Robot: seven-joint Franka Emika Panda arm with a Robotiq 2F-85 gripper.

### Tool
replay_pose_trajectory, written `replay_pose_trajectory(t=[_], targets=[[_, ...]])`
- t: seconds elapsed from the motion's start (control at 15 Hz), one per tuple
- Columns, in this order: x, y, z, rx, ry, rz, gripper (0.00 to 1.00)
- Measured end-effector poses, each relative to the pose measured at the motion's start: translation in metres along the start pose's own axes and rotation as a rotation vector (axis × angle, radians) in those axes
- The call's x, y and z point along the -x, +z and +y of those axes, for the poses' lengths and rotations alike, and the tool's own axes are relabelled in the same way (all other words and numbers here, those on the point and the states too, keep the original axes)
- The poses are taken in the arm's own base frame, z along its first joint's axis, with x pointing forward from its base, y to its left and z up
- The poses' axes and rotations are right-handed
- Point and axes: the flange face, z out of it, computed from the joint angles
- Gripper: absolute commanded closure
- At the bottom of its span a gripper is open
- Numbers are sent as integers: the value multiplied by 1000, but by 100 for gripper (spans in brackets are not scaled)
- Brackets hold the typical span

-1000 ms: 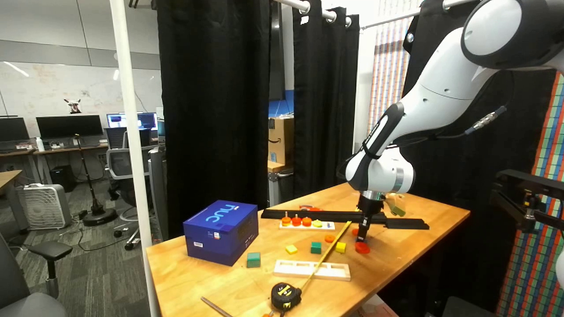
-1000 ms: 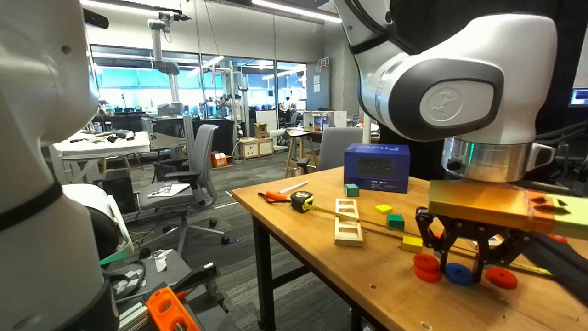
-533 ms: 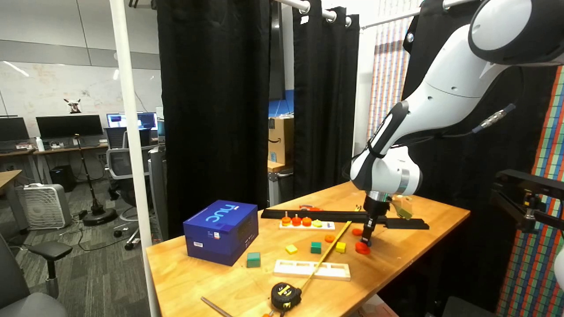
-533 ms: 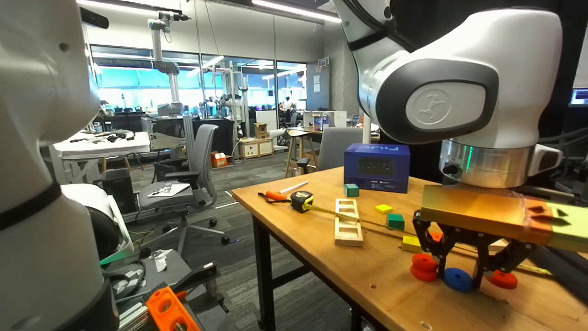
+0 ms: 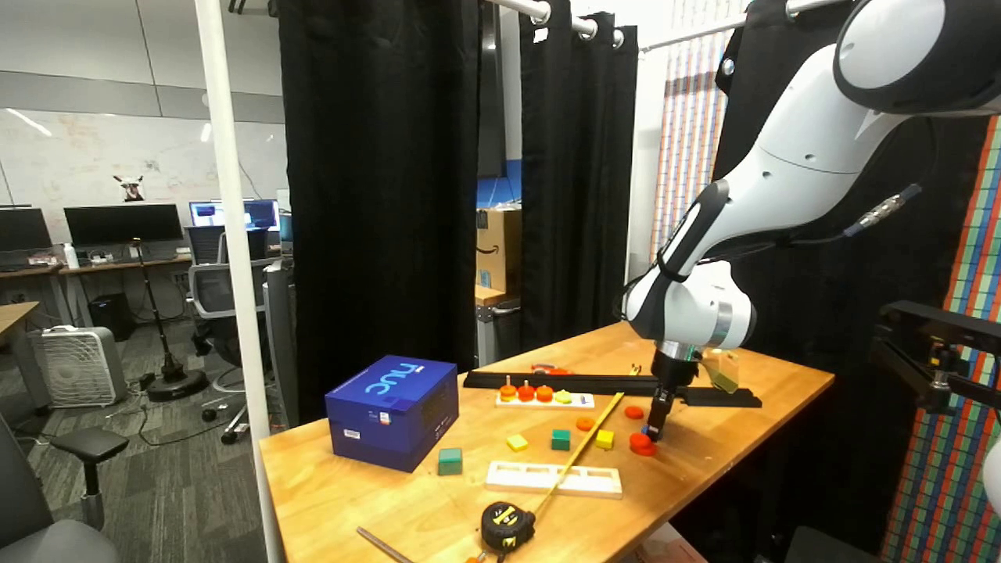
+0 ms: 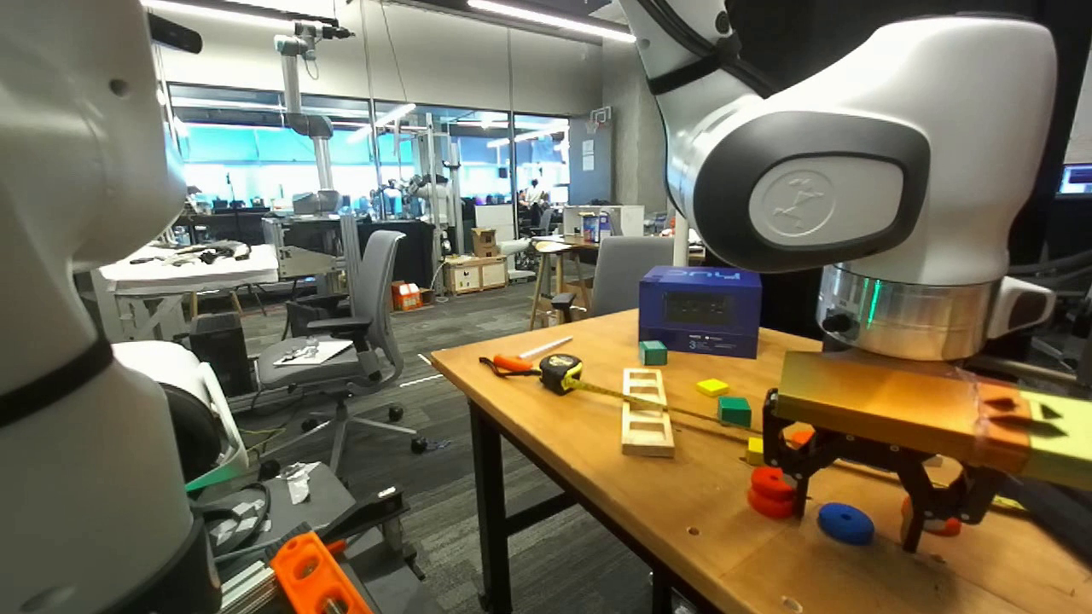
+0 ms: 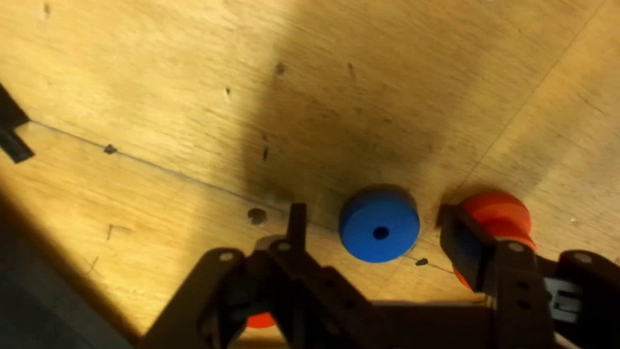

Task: Pick up the blue object and put it on the table.

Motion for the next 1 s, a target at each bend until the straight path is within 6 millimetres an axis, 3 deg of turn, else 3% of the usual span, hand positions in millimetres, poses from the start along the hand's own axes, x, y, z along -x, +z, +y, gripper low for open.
replay_pose_trajectory(t=[0.2,0.4,0.73,1.0], targets=[[7,-3,2,9,12,-18,0],[13,-23,4,37,48,-74,0],[32,-95,-6,42,232,-251,0],[21,-165,-49,26,357,-293,0]])
